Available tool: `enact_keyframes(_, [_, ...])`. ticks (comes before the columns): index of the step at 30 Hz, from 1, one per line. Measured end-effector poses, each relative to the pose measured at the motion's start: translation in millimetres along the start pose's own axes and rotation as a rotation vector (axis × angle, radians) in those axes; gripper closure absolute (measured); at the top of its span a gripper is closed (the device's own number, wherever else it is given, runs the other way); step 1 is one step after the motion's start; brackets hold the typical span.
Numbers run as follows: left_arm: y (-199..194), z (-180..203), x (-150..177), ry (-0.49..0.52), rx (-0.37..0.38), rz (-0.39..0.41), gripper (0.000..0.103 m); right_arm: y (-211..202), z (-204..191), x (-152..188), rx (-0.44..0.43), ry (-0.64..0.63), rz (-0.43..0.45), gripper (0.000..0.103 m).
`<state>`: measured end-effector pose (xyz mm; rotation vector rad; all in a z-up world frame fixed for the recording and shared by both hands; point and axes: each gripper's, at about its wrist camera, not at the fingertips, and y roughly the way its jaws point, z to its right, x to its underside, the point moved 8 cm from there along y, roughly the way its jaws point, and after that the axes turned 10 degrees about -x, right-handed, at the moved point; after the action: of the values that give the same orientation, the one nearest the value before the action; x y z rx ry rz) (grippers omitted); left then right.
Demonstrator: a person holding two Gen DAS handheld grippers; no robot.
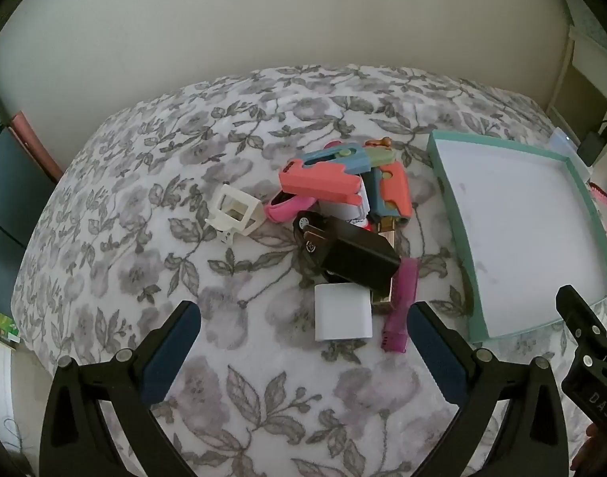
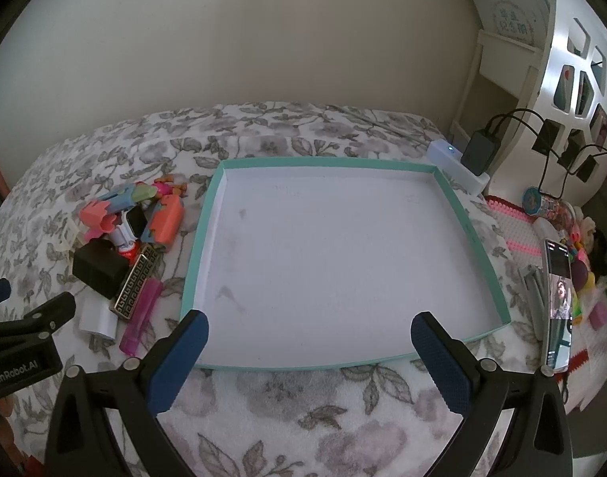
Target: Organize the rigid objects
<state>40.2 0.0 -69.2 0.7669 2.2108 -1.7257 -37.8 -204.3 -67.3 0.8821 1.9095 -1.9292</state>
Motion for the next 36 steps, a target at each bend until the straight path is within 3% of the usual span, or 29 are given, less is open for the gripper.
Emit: enact_keyframes(36, [2.3, -1.5, 1.9, -0.002, -0.005, -0.010, 0.000, 2.6, 4.3, 1.6, 0.014, 0.009, -0.015, 0.000])
